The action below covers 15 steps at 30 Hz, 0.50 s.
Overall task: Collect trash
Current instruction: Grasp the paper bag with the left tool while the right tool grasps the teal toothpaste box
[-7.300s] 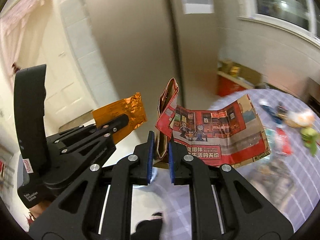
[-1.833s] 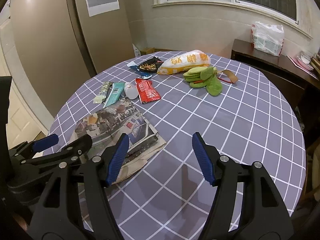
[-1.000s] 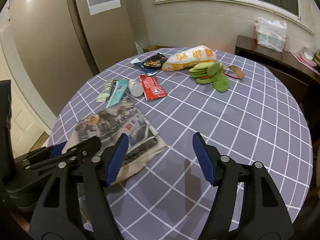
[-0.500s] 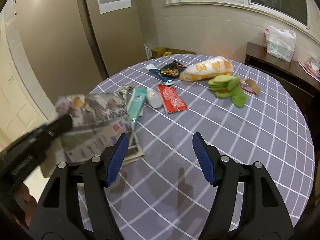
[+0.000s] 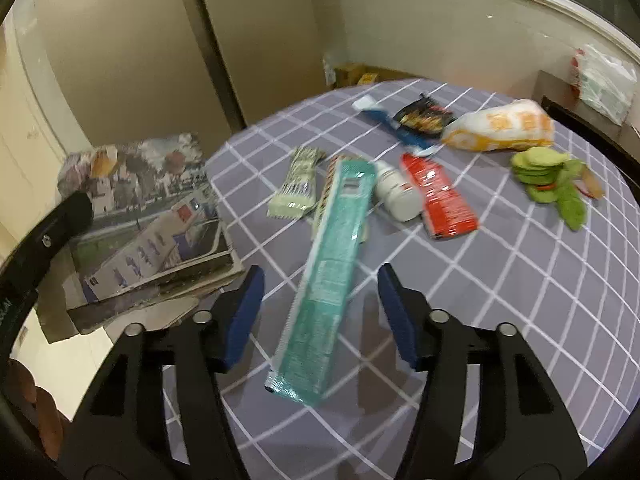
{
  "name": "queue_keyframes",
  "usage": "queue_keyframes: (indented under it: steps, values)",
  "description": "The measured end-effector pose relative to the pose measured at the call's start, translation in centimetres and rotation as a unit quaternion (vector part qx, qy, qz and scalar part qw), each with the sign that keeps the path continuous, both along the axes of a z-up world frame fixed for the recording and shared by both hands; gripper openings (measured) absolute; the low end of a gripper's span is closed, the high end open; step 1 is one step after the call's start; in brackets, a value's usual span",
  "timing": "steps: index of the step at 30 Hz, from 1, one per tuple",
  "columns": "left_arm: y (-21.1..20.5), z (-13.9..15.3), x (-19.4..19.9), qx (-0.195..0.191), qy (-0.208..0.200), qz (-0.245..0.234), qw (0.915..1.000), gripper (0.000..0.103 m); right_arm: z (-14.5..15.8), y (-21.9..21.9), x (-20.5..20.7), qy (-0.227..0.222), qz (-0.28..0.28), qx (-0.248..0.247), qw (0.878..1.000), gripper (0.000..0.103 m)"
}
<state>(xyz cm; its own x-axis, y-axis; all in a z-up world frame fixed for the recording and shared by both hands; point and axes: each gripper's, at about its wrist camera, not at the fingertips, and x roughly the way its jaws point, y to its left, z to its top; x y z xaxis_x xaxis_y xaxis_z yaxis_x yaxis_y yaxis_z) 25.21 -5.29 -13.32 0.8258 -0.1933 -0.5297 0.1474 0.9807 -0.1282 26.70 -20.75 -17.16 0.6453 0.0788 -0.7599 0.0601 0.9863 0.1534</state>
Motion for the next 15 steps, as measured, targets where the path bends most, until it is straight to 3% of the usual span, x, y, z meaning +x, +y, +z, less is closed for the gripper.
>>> queue_keyframes:
  steps: [1, 2, 9, 15]
  values:
    - [0.2, -0.1, 0.2, -0.004, 0.003, -0.002, 1.0, 0.019, -0.3, 0.3, 0.2, 0.006, 0.0, -0.007, 1.0, 0.035]
    - [0.3, -0.3, 0.2, -0.006, 0.005, -0.003, 1.0, 0.019, -0.6, 0.5, 0.2, 0.008, -0.003, -0.019, 1.0, 0.032]
    - [1.6, -0.3, 0.3, -0.058, 0.02, -0.027, 0.9978, 0.019, -0.3, 0.5, -1.0, -0.005, -0.012, -0.03, 0.999, 0.027]
    - [1.5, 0.4, -0.8, -0.072, 0.011, -0.033, 0.9968, 0.018, 1.1, 0.5, -2.7, -0.022, -0.013, -0.022, 0.999, 0.026]
